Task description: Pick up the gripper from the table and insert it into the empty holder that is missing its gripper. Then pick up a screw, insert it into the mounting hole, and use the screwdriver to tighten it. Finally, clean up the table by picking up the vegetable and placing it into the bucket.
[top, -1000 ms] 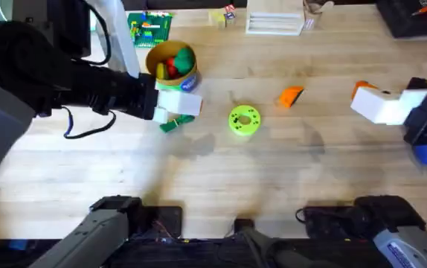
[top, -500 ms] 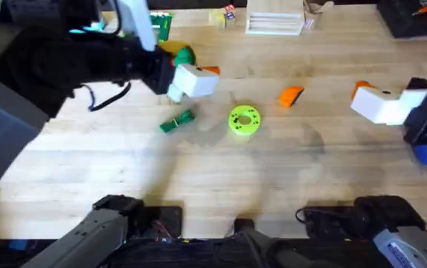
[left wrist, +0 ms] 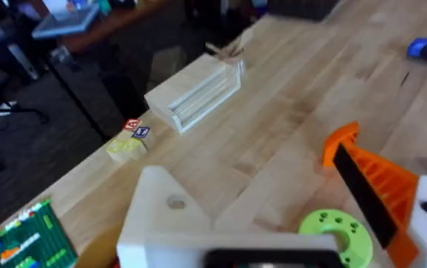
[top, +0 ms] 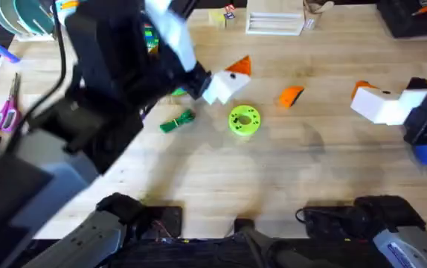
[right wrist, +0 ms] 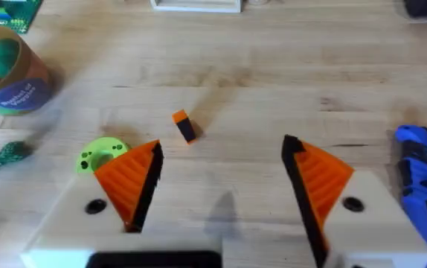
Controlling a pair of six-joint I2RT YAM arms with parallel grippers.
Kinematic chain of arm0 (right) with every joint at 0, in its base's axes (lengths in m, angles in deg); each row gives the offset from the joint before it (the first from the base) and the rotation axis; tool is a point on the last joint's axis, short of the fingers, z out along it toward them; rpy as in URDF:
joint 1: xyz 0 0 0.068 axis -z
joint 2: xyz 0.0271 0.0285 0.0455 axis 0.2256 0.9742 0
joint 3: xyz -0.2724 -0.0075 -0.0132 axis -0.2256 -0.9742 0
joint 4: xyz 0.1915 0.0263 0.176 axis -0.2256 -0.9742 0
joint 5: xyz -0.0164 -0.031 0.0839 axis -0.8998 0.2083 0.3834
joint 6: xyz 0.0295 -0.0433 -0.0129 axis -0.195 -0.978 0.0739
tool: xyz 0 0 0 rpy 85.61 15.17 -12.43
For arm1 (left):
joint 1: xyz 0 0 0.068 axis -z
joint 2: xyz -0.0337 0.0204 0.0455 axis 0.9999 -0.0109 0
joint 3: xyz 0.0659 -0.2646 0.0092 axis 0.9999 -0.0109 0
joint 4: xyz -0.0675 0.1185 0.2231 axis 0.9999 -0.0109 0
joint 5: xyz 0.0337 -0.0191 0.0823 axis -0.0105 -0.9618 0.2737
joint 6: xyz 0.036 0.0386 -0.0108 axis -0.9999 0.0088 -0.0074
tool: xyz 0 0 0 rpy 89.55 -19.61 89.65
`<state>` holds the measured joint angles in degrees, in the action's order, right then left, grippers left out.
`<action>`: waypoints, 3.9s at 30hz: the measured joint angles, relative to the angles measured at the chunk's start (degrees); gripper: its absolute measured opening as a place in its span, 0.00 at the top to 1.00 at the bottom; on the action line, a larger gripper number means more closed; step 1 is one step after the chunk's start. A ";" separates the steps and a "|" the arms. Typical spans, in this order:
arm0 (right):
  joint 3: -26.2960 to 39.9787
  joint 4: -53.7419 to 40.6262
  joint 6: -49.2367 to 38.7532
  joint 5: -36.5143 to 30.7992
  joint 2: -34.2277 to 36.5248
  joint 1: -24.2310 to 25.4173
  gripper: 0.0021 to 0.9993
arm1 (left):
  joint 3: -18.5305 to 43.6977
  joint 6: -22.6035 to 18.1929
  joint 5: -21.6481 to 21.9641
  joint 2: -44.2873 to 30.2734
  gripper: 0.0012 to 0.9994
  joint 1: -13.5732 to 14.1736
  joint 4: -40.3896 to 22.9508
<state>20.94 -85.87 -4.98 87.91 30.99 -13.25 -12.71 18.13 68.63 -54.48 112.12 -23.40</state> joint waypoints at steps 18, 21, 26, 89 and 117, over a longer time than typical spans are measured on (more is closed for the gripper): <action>0.00 0.00 0.00 0.00 0.00 0.00 0.01 | -33.75 6.79 1.06 38.74 0.01 0.48 9.08; 0.00 0.00 0.00 0.00 0.00 0.00 0.01 | -36.84 7.89 1.07 44.45 0.01 0.48 7.57; 0.00 0.00 0.00 0.00 0.00 0.00 0.01 | -37.36 8.90 1.18 52.18 0.01 0.48 -0.31; 2.12 1.40 -9.62 2.08 14.59 -2.37 0.01 | -37.36 16.04 -19.29 56.12 0.01 0.98 -5.55; 3.91 15.06 -18.29 7.43 51.21 -8.15 0.09 | -37.36 16.16 -20.02 56.12 0.01 0.98 -5.56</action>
<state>24.85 -70.81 -23.28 95.35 82.20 -21.40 -50.07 34.28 48.61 1.63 113.10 -28.96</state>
